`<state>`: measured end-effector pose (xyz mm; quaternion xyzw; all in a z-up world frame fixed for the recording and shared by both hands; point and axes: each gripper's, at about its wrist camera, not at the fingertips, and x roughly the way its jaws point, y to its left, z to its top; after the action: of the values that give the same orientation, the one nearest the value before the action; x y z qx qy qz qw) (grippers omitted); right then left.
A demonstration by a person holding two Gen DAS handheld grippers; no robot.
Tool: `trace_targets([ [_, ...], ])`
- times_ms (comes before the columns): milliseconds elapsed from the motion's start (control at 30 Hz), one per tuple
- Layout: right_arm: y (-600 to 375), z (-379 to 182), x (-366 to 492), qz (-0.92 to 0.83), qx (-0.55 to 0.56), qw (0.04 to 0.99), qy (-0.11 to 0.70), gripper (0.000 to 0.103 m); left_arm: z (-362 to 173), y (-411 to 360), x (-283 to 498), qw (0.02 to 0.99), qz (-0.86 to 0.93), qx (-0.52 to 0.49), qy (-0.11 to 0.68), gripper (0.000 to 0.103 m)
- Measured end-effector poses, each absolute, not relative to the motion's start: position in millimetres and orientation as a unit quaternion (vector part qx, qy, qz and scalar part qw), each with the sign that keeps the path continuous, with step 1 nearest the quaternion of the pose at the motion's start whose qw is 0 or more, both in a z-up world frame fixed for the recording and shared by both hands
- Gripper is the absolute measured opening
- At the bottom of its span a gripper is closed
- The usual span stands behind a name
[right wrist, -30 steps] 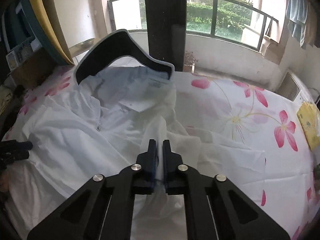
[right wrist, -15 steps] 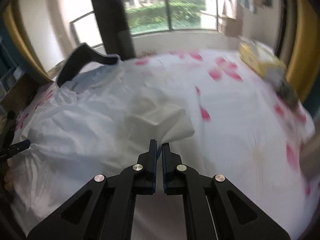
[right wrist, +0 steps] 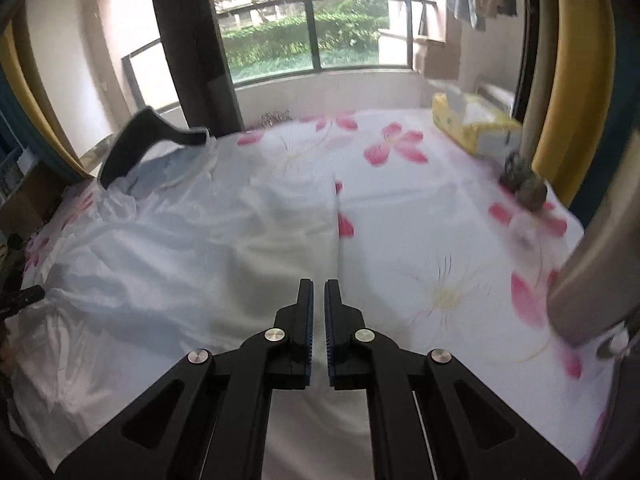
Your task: Fold large clothes
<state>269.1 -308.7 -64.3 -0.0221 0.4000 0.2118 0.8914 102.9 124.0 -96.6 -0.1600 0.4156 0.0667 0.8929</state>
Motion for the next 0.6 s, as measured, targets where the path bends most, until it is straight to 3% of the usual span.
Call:
trace_targets([
  [67,-294.9,-62.8,273.6,0.24,-0.037,0.884,0.398,0.007,-88.4,128.4,108.9,0.898,0.064,-0.163,0.403,0.048],
  [233,-260.9,-75.8,279.5,0.278,-0.062,0.867,0.408,0.023,-79.7,122.9,137.1,0.906,0.036,-0.156,0.393,0.048],
  [600,-260.4,-104.1,289.4,0.254,-0.077,0.858,0.439,0.023,-115.7,124.2,174.5,0.885,0.084,-0.106,0.446,0.048],
])
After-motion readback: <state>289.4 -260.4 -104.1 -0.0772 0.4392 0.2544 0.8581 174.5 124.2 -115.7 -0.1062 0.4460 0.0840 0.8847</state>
